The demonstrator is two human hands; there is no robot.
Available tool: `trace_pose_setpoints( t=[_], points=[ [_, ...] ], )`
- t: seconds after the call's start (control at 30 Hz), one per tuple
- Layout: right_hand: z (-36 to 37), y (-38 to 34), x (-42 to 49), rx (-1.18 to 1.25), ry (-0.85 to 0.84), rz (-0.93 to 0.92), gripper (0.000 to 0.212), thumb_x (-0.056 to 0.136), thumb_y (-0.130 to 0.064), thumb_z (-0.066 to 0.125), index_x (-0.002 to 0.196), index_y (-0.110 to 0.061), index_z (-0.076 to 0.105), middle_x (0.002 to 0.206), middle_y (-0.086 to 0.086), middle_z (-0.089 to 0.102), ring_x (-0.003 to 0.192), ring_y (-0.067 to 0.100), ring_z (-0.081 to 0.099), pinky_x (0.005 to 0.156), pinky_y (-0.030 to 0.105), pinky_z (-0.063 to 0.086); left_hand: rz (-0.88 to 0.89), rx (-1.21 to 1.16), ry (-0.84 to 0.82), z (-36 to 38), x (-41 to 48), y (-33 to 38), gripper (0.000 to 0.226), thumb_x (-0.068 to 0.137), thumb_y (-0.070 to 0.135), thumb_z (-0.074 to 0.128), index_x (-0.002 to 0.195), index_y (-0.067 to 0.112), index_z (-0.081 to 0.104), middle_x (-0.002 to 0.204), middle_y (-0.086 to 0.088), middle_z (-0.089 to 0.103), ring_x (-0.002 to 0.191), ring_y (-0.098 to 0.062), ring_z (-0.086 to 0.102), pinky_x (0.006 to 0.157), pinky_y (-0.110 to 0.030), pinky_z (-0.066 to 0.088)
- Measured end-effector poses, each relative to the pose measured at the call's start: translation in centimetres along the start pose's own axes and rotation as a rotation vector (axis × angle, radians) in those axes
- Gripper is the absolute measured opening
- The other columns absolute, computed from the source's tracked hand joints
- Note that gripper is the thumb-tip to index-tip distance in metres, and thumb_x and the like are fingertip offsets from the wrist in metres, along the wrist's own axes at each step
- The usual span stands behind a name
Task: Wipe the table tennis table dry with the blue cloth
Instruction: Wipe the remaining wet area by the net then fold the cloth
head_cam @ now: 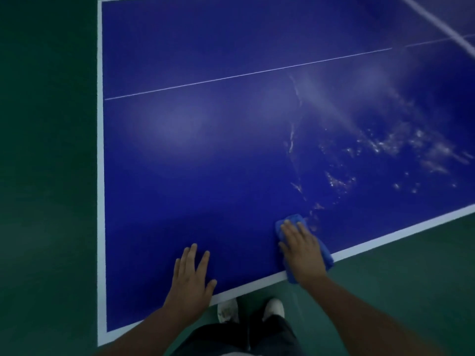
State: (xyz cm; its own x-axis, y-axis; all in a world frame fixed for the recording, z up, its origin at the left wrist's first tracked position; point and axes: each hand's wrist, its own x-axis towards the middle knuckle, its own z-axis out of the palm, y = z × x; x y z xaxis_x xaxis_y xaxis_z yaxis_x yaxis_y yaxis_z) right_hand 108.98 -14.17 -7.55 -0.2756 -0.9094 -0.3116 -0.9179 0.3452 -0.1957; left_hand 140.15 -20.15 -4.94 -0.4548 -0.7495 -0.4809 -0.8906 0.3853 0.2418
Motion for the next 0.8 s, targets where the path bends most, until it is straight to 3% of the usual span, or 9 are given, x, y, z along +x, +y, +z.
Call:
trace_pose_setpoints(
  t=[0.1,0.17,0.23,0.33,0.43,0.53,0.57,0.67,0.8],
  points=[
    [-1.3,1.1,0.8,0.02,-0.015,0.155,0.057,0.105,-0.045,0.026,0.156,-0.02,0.033,0.164,-0.003,0.028,0.152,0.026,0.02,0.117,0.044,0.027,0.068,0.034,-0.021,-0.4,1.1,0.9,0.088,0.083,0.066,-0.005,0.16,0.023,-0.004,0.163,-0.007,-0.027,0.146,-0.021,-0.031,0.115,-0.04,-0.02],
    [-1.3,-1.5,0.9,0.065,-0.032,0.195,0.056,0.109,-0.04,0.031,0.16,-0.02,0.021,0.167,-0.004,0.015,0.155,0.025,0.007,0.121,0.044,0.016,0.074,0.032,-0.005,-0.4,2.0,1.6,0.089,0.081,0.067,-0.007,0.159,0.024,-0.009,0.162,-0.005,-0.029,0.145,-0.02,-0.033,0.117,-0.041,-0.02],
    [-0.7,-5.5,0.3,0.092,-0.05,0.071,0.054,0.107,-0.036,0.038,0.157,-0.018,0.03,0.165,-0.001,0.025,0.153,0.029,0.017,0.121,0.048,0.02,0.031,0.043,-0.003,-0.3,2.9,2.2,0.081,0.089,0.068,0.0,0.156,0.027,-0.017,0.16,-0.006,-0.033,0.146,-0.024,-0.033,0.118,-0.045,-0.018],
    [1.7,-10.7,-2.0,-0.002,-0.102,-0.16,0.056,0.095,-0.044,0.034,0.138,-0.021,0.061,0.145,-0.004,0.057,0.134,0.028,0.052,0.107,0.049,0.044,-0.013,0.119,-0.026,0.0,3.7,2.5,0.075,0.097,0.064,0.012,0.156,0.029,-0.019,0.163,-0.008,-0.028,0.15,-0.03,-0.025,0.12,-0.051,-0.009],
    [2.9,-11.5,-4.1,0.012,-0.225,-0.228,0.056,0.093,-0.046,0.035,0.14,-0.025,0.056,0.146,-0.008,0.055,0.138,0.023,0.041,0.115,0.045,0.025,-0.006,0.132,-0.022,-0.1,3.5,2.4,0.075,0.102,0.061,0.024,0.157,0.03,-0.017,0.164,-0.009,-0.025,0.151,-0.03,-0.022,0.123,-0.05,-0.003],
    [1.4,-8.3,-3.3,-0.033,-0.137,-0.099,0.055,0.094,-0.043,0.037,0.145,-0.025,0.05,0.15,-0.006,0.051,0.144,0.021,0.028,0.115,0.046,0.029,-0.006,0.131,-0.027,-0.7,3.6,2.7,0.076,0.101,0.063,0.024,0.158,0.031,-0.014,0.165,-0.008,-0.023,0.152,-0.029,-0.02,0.124,-0.049,-0.001],
    [0.6,-6.6,-2.8,0.011,-0.102,-0.022,0.055,0.099,-0.04,0.037,0.151,-0.024,0.041,0.157,-0.006,0.042,0.149,0.021,0.019,0.119,0.047,0.028,-0.008,0.131,-0.034,-0.9,3.6,2.8,0.076,0.101,0.064,0.025,0.158,0.031,-0.013,0.165,-0.008,-0.022,0.152,-0.03,-0.019,0.124,-0.049,-0.001],
    [-1.2,-1.6,-1.4,0.145,-0.055,0.198,0.056,0.109,-0.038,0.03,0.161,-0.027,0.012,0.168,-0.01,0.004,0.155,0.018,-0.007,0.124,0.043,-0.001,-0.016,0.123,-0.039,-1.4,3.7,3.2,0.076,0.1,0.063,0.028,0.159,0.031,-0.008,0.166,-0.009,-0.016,0.153,-0.03,-0.014,0.124,-0.05,0.002],
    [-2.0,-1.9,0.4,0.159,-0.058,0.235,0.058,0.109,-0.038,0.031,0.161,-0.023,0.011,0.169,-0.006,0.004,0.155,0.021,-0.006,0.123,0.044,-0.001,-0.009,0.086,0.019,-1.7,3.9,3.4,0.071,0.102,0.058,0.031,0.16,0.029,0.004,0.166,-0.01,-0.009,0.153,-0.031,-0.01,0.125,-0.048,0.006]
  ],
)
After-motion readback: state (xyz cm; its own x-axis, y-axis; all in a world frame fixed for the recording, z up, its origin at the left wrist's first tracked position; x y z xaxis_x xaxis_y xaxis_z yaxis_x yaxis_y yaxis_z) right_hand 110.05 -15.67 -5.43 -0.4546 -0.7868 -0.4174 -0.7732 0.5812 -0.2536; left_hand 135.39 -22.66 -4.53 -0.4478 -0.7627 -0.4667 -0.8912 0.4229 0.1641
